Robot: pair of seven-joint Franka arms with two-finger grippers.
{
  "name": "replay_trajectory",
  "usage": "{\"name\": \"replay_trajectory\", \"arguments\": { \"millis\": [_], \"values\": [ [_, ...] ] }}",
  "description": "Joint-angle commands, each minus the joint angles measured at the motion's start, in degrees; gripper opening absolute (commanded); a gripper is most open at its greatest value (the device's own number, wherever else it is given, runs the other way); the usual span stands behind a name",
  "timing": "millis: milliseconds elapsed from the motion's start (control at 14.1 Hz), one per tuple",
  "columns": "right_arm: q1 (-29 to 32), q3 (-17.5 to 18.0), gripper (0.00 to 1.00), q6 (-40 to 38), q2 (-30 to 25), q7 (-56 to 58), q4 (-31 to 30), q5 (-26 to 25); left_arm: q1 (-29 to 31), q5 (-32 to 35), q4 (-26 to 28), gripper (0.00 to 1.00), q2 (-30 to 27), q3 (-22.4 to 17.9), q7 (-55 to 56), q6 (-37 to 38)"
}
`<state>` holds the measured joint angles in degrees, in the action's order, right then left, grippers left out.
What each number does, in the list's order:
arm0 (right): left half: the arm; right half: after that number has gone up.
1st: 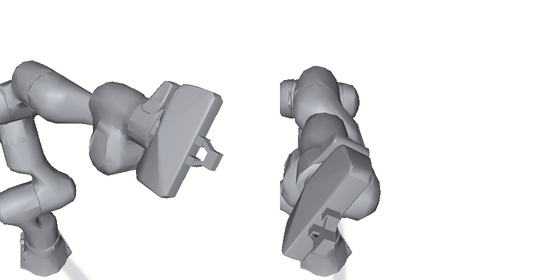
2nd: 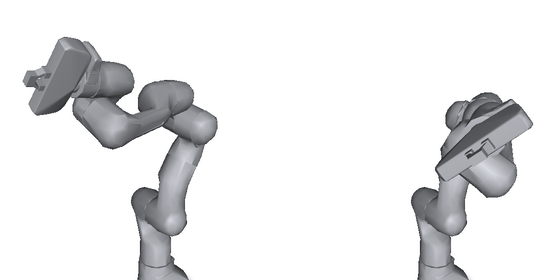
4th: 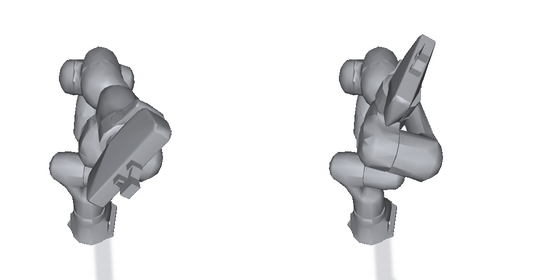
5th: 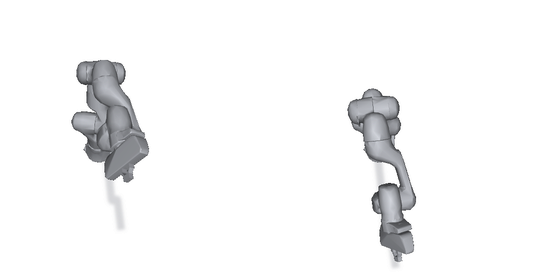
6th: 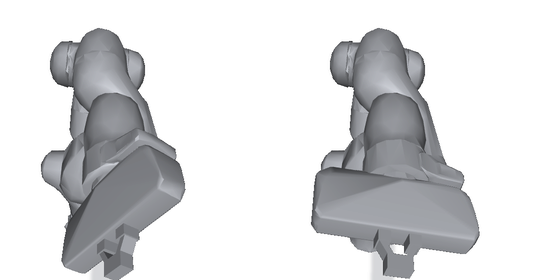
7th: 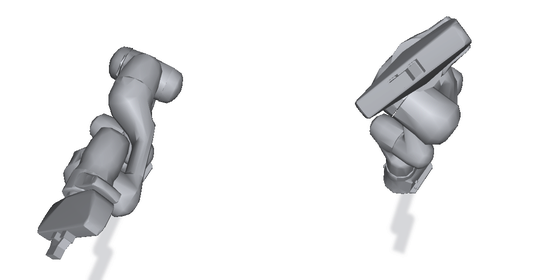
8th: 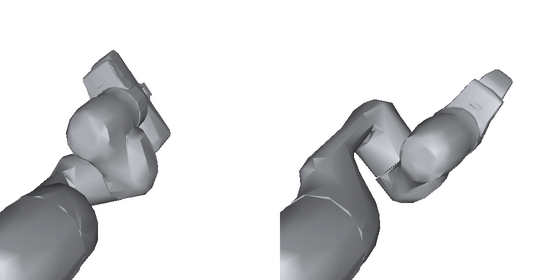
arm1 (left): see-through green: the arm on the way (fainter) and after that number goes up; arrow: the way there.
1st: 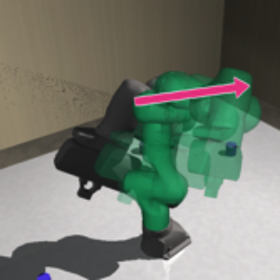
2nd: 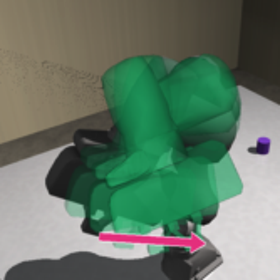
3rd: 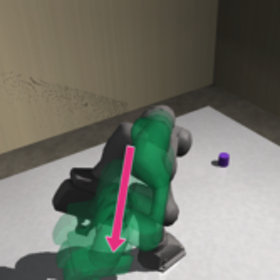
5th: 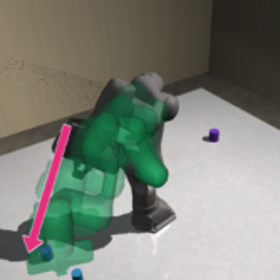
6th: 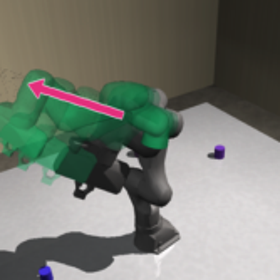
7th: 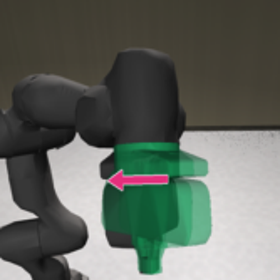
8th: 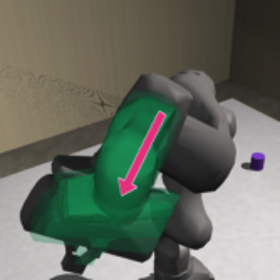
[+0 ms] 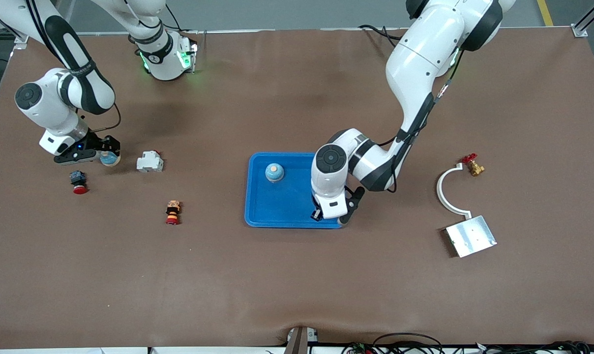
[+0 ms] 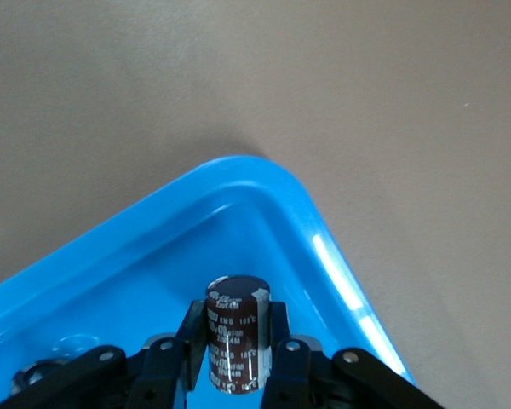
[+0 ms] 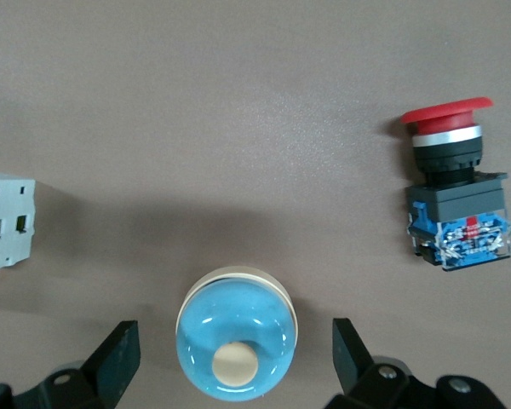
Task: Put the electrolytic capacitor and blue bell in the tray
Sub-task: 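Lower and release the capacitor in the tray with the left gripper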
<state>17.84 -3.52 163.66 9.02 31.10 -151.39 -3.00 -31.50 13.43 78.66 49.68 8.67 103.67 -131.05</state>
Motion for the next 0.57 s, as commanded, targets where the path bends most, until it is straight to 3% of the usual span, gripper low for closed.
{"name": "replay_trajectory", "arguments": {
  "millis": [0, 212, 283, 354, 424, 495],
  "values": [
    [1.67, 1.14, 1.00, 0.96, 0.03, 1.16, -1.01, -0.07, -0.93, 0.20, -0.44, 0.03, -0.37, -0.41, 2.06, 3.24],
    [1.59, 1.14, 1.00, 1.84, 1.18, 1.16, -1.09, 0.01, -1.28, 0.11, -0.26, 0.05, -0.20, -0.14, 2.33, 4.57],
    [1.67, 1.14, 1.00, 2.02, 1.79, 1.16, -1.01, -0.07, -1.28, 0.02, -0.26, 0.12, -0.28, -0.14, 2.33, 4.57],
    [1.67, 1.14, 1.00, 2.54, 1.97, 1.16, -1.01, -0.08, -1.20, 0.11, -0.26, 0.45, -0.28, -0.05, 2.33, 4.66],
    [1.67, 1.14, 1.00, 2.72, 2.41, 1.16, -1.01, 0.01, -1.28, 0.11, -0.44, 0.98, -0.37, -0.05, 2.33, 4.92],
    [1.67, 1.14, 1.00, 2.89, 2.76, 1.16, -1.01, 0.01, -1.28, 0.20, -0.61, 1.00, -0.55, -0.05, 2.07, 5.19]
  ]
}}
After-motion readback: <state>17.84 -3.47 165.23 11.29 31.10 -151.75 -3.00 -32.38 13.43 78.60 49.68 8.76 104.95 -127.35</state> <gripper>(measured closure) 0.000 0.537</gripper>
